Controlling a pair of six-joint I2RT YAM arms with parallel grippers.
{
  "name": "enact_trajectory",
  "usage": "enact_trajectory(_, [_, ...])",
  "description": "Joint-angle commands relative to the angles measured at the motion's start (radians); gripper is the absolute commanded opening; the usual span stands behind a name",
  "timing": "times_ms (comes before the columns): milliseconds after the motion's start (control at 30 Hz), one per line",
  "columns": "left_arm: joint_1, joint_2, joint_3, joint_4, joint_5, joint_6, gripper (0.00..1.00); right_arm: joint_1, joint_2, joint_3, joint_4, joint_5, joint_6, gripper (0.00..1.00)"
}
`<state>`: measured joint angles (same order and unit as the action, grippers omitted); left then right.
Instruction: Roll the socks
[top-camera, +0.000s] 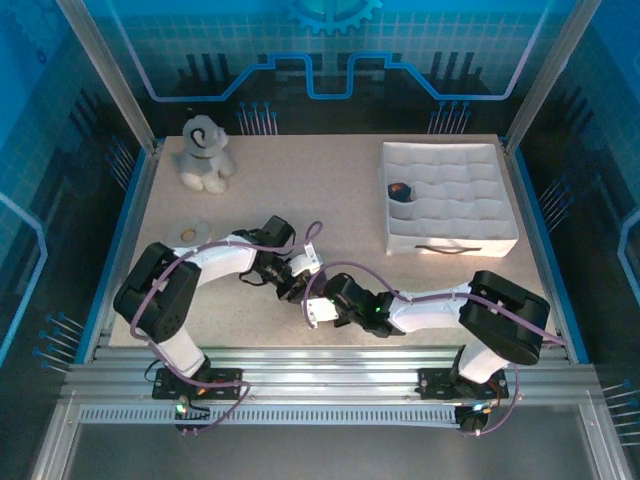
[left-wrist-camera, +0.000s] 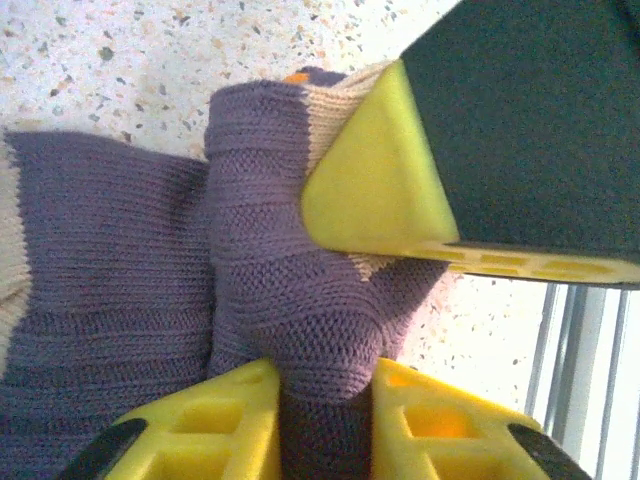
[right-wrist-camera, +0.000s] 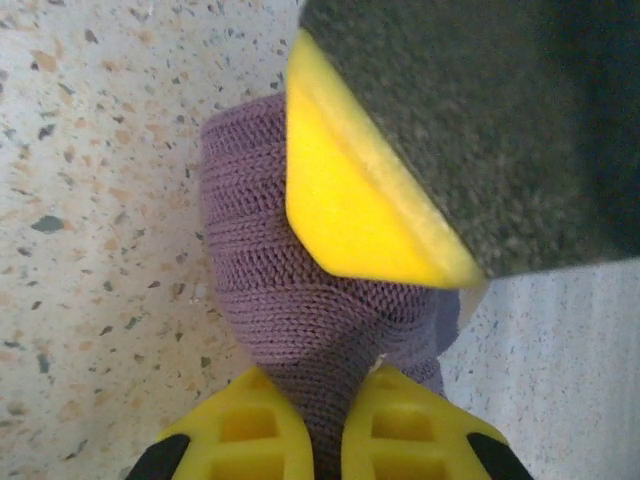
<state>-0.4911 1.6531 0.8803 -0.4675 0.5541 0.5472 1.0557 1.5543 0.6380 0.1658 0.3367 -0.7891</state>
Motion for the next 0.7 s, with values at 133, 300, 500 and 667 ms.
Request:
enact_trajectory(133, [0.036, -0.069, -0.012, -0.083, -0.056, -0.067, 0.35, -0.109, -0.065, 0.08, -0.42, -0.235, 0.118, 0.0])
enact_trajectory(300, [0.072, -0.15, -0.06, -0.011, -0.063, -0.122, 0.34, -0.15, -0.044, 0.13, -0.546, -0.327, 0.134, 0.0])
enact_trajectory(500, [0.086, -0.228, -0.122, 0.042, -0.135, -0.149, 0.34, -0.17, 0.024, 0.197, -0.642, -0.432, 0.144, 0.0])
enact_trajectory(667, [0.076, -0.155, -0.049, -0.013, -0.155, -0.286, 0.25, -0.171, 0.047, 0.213, -0.651, -0.441, 0.153, 0.0])
